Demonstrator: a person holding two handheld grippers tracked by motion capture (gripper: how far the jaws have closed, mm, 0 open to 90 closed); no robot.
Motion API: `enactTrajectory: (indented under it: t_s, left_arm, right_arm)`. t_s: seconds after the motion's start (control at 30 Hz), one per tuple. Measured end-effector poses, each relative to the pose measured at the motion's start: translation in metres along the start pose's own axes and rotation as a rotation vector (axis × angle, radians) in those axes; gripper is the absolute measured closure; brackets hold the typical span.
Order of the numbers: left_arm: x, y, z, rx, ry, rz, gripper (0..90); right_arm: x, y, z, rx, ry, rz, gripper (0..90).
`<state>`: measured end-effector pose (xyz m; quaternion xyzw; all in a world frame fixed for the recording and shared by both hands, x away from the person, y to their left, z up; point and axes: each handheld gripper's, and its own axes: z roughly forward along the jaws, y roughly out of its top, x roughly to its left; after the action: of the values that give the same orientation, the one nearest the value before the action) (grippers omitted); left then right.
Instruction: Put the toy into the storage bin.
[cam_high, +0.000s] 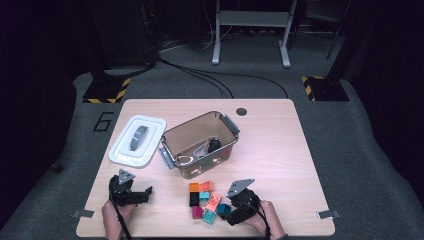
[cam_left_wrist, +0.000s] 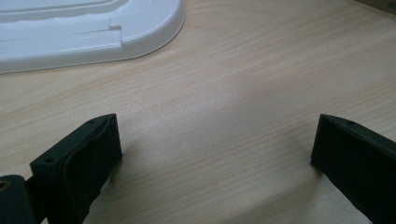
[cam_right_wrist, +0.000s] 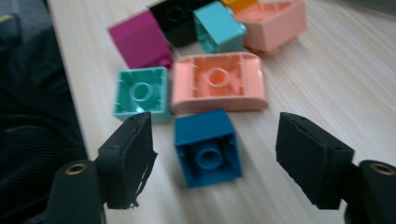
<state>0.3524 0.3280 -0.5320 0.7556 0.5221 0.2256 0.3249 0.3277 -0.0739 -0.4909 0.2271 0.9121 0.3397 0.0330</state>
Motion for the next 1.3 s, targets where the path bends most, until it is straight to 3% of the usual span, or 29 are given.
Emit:
enactTrajectory:
  t_s: [0.17,0.3,0.37,0.53,0.87,1.1,1.3]
  left_arm:
    - [0.0,0.0,0.0,0.0,-0.001,-0.001,1.3]
    - [0.0,0.0,0.0,0.003,-0.002,0.0,1.3]
    - [0.0,0.0,0.0,0.003,-0.002,0.0,1.3]
    - [0.0,0.0,0.0,0.0,-0.001,-0.001,1.3]
    - [0.0,0.001,-0.001,0.016,-0.008,0.001,1.3]
    - [0.0,0.001,-0.001,0.016,-0.007,0.002,1.3]
    - [0.0,0.0,0.0,0.002,-0.001,-0.001,1.3]
  right_arm:
    - [0.005,0.001,0.006,0.05,0.004,-0.024,37.4]
    - [0.007,0.002,0.011,0.072,-0.019,-0.045,55.1]
    - [0.006,0.002,0.012,0.075,-0.019,-0.047,57.3]
    - [0.004,0.002,0.01,0.071,-0.046,-0.038,58.5]
    - [-0.009,0.001,0.005,0.032,-0.104,0.034,58.7]
    - [-0.025,0.003,0.001,-0.002,-0.175,0.078,58.7]
    - [-0.04,0.005,-0.002,-0.023,-0.237,0.142,58.7]
